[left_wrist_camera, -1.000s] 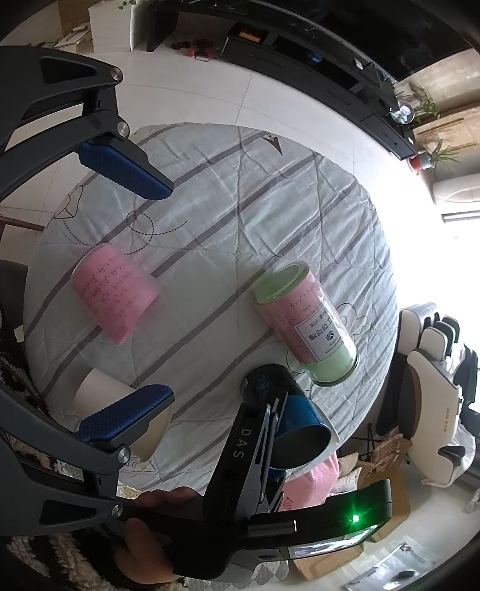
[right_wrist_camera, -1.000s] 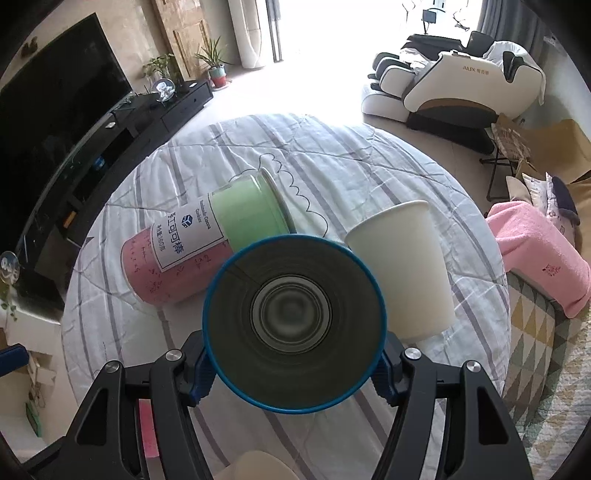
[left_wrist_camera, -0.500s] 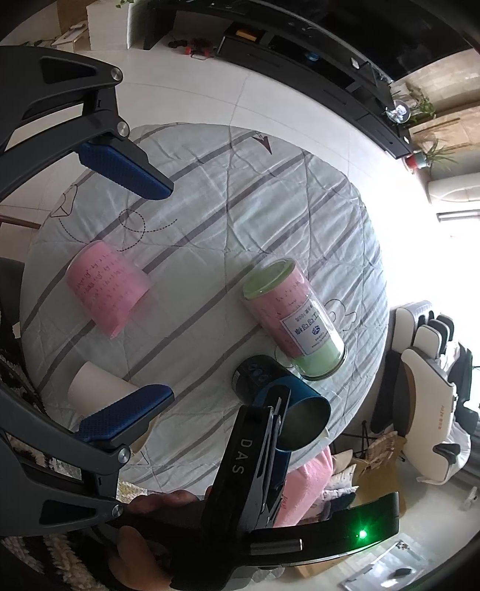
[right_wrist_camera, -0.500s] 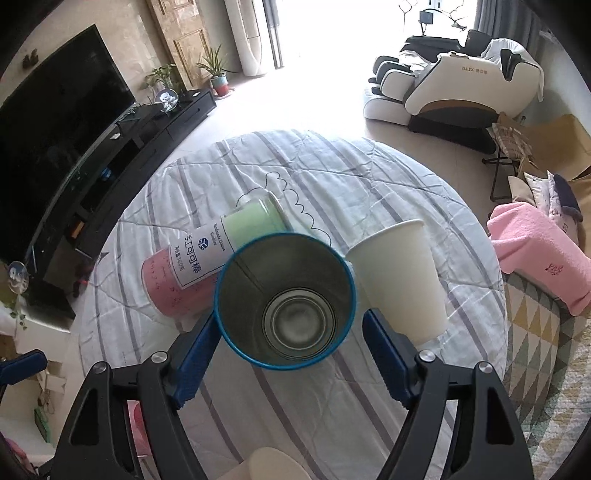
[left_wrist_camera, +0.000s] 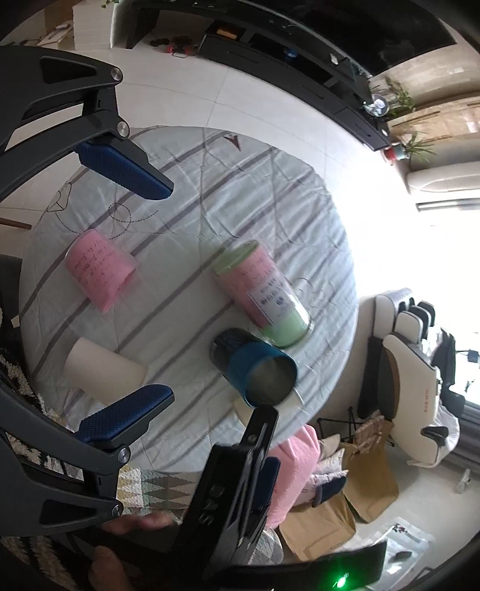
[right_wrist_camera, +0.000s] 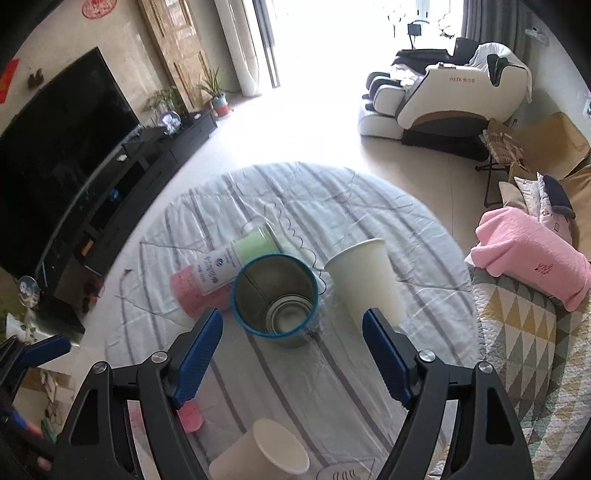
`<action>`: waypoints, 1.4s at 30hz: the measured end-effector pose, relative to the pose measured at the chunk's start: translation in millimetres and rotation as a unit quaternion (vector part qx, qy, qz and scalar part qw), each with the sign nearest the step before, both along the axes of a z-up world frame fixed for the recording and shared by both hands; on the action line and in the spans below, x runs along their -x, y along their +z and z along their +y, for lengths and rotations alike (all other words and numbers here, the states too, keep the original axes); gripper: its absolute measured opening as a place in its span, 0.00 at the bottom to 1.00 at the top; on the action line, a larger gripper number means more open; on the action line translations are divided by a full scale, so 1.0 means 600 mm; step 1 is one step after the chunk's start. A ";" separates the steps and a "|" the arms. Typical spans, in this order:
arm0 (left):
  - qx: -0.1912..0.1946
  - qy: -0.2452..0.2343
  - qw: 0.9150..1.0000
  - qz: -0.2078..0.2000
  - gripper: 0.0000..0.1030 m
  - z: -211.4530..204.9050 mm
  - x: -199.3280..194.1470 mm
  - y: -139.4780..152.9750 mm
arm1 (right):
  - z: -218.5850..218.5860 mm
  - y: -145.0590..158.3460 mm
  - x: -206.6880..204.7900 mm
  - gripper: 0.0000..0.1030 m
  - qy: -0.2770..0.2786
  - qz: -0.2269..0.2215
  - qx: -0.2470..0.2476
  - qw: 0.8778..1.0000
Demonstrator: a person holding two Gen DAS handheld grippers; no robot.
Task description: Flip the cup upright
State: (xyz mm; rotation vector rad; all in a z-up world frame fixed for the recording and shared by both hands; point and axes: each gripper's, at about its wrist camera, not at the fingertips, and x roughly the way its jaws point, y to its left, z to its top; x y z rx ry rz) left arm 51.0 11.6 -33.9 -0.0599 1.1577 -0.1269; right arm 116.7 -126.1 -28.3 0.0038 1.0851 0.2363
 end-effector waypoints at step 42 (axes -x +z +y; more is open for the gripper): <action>-0.005 0.026 0.964 -0.264 0.99 -0.032 0.120 0.192 | -0.088 0.220 0.223 0.77 -0.105 -0.295 0.024 0.949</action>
